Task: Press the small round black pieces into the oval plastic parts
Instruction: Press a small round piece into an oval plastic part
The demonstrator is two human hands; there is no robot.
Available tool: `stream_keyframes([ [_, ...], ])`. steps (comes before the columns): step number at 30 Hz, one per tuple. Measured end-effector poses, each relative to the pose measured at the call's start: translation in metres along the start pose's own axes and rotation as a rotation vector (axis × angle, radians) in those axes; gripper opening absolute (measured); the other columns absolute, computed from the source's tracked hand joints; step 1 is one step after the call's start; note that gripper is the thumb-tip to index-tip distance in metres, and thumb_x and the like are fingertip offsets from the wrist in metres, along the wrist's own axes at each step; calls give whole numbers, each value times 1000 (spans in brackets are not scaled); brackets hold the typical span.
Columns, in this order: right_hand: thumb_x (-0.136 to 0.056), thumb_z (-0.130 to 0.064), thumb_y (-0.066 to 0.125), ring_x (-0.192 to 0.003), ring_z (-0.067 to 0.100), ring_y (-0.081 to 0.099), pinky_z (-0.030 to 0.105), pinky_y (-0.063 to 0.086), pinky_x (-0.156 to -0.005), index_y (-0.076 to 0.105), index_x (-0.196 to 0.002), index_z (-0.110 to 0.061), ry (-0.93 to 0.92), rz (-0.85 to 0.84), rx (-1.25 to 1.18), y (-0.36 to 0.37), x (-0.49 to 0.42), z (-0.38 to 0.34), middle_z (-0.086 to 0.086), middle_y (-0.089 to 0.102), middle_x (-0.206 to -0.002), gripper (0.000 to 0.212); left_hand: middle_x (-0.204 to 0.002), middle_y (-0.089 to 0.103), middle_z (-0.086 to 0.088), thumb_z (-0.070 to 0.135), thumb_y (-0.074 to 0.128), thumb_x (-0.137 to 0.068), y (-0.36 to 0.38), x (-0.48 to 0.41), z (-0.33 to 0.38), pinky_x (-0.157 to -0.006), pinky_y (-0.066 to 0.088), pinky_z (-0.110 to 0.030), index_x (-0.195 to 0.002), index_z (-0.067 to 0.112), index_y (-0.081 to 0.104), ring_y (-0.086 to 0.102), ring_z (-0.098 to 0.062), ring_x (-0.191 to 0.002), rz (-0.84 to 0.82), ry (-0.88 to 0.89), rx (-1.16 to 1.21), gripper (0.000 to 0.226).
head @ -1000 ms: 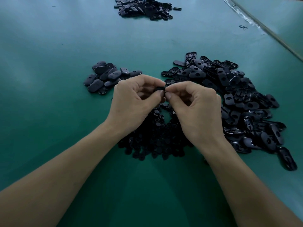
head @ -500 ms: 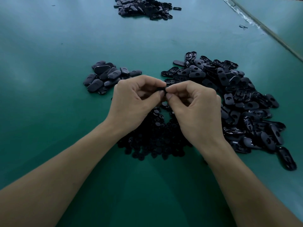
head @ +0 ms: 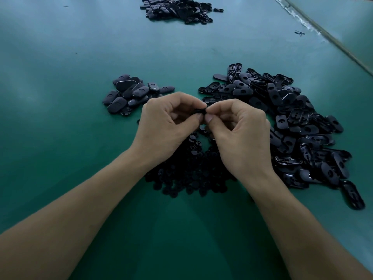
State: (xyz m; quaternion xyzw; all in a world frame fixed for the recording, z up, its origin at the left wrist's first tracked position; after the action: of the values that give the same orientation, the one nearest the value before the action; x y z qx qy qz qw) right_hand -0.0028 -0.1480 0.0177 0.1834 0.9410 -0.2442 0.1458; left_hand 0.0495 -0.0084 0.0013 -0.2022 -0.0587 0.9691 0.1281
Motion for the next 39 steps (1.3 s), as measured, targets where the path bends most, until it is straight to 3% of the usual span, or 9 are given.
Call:
stream_keyframes([
  [4,-90,-9,71,-73,-3,66,10,51,-67,70,-89,-23,-5,36,22,0,1,0,-18,68,-76,14,-93,77,2,0,74,-83,1,1,1,-81,59,-26,-96,23,72,75,-13,-85,-20,7,6,26],
  [11,-90,-7,71,-76,-4,66,8,50,-70,72,-92,-19,-35,38,36,2,2,-1,-19,67,-79,13,-93,78,-1,0,74,-82,0,1,2,-84,61,-36,-96,22,74,76,-19,-86,0,28,14,26],
  [23,-88,-8,73,-75,-4,69,14,54,-75,77,-94,-20,-10,37,-35,3,1,0,-19,72,-82,15,-84,77,10,-6,71,-88,0,-2,-1,-75,59,-22,-94,23,72,75,-9,-80,8,-24,55,30],
  [32,-88,-6,73,-76,-5,69,12,54,-73,76,-94,-20,-26,47,-38,3,2,0,-19,71,-81,16,-93,78,8,4,71,-86,-2,-1,0,-84,61,-32,-96,27,74,76,-15,-88,14,28,37,25],
  [39,-87,-11,75,-72,4,71,29,60,-75,70,-88,-27,42,49,-92,1,1,2,-11,73,-77,17,-93,76,9,3,71,-86,-1,-2,1,-82,56,-23,-97,26,72,74,-10,-87,6,34,37,26],
])
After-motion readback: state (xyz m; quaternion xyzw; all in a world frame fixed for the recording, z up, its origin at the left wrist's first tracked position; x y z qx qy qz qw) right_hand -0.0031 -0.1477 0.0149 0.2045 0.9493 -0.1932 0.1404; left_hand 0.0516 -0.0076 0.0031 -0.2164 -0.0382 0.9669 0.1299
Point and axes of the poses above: each hand's wrist, its own x-axis away from the middle knuckle, its own y-axis out of the palm, z = x × y, the point moved 4 cm from there along -x, towards the middle knuckle
